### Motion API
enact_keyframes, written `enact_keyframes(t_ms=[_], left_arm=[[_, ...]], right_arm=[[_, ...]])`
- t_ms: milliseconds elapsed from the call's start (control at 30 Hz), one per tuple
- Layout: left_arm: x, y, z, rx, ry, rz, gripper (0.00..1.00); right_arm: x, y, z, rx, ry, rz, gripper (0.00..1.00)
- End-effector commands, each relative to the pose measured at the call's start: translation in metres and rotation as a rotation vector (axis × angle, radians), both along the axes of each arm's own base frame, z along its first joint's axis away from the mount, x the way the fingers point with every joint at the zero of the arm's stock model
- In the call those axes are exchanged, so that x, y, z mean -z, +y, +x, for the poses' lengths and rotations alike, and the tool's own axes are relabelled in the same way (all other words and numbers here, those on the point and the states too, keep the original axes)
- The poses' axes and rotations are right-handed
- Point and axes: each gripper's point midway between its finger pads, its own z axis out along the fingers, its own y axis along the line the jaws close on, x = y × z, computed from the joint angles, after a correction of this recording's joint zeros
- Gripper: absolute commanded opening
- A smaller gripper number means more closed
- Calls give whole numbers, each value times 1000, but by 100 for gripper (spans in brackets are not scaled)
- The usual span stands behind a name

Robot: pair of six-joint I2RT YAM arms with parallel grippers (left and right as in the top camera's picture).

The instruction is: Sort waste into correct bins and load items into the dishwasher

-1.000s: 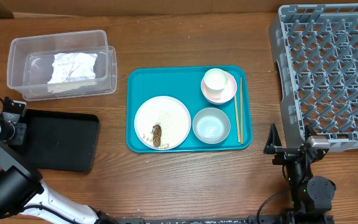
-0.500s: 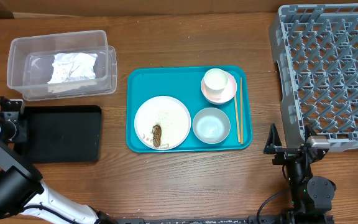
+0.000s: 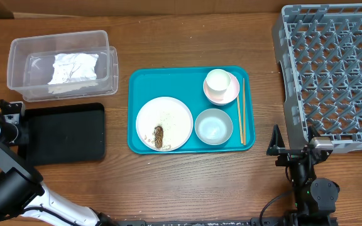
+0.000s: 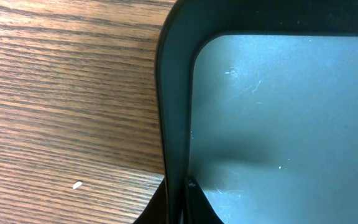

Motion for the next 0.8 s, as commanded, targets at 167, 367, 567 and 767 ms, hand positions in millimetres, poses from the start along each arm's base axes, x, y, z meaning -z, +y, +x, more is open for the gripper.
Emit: enact_keyframes(t_ms=[167, 367, 567, 767], left_arm=[[4, 7, 3, 64, 12, 35, 6], [2, 10, 6, 79, 0, 54, 9], [2, 15, 4, 71, 15, 80, 13], [2, 17, 2, 66, 26, 90, 31]], right_arm=[[2, -2, 0, 11, -4, -4, 100], [2, -2, 0, 11, -4, -4, 100], [2, -2, 0, 11, -4, -3, 100], [2, -2, 0, 11, -4, -4, 100]])
